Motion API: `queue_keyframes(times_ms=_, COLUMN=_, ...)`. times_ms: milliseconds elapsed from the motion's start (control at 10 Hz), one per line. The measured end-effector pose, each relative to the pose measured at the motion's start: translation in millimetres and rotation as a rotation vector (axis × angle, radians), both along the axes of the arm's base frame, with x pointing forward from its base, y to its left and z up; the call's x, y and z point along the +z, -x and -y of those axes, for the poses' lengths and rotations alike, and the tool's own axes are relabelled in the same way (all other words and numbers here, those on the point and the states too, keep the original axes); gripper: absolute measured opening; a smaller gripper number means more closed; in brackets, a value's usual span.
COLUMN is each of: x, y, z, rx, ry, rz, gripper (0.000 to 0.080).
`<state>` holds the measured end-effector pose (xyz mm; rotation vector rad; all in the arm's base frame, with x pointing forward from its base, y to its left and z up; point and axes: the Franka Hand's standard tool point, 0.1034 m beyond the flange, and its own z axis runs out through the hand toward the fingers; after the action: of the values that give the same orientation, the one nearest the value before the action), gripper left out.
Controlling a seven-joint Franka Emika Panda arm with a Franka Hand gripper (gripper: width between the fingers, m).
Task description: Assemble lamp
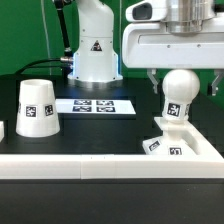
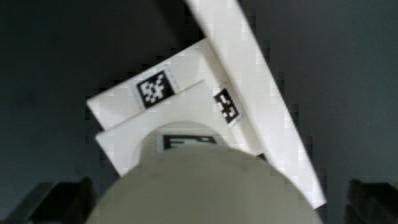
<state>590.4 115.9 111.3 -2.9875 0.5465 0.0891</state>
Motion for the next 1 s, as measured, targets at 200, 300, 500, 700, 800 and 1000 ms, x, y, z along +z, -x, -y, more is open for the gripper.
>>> queue_keyframes(times_ms=200, x=0.3, y=-0.8, z=1.5, rx=0.232, ry=0.007, rz=0.026, gripper=0.0699)
queue_keyframes(times_ms=300, x=-0.2, y=-1.1, z=4.2, rx=0.295, ry=0.005, rz=0.033, gripper=0.0699)
queue_keyframes(times_ms=500, x=-0.4, y=-1.1, z=5.2, rx=0.436, ry=0.002, rz=0.046, gripper=0.0699)
queue_keyframes(times_ms=700, x=-0.5, y=-1.5, z=6.7, rx=0.602, ry=0.006, rz=0.062, gripper=0.0699)
queue_keyframes(times_ms=800, x=-0.2, y=-2.5, z=7.7, rx=0.727, ry=0.018, rz=0.074, gripper=0.0699)
queue_keyframes(times_ms=1000, x=0.3, y=-2.8, z=5.4, rx=0.892, ry=0.019, rz=0.089, gripper=0.0699)
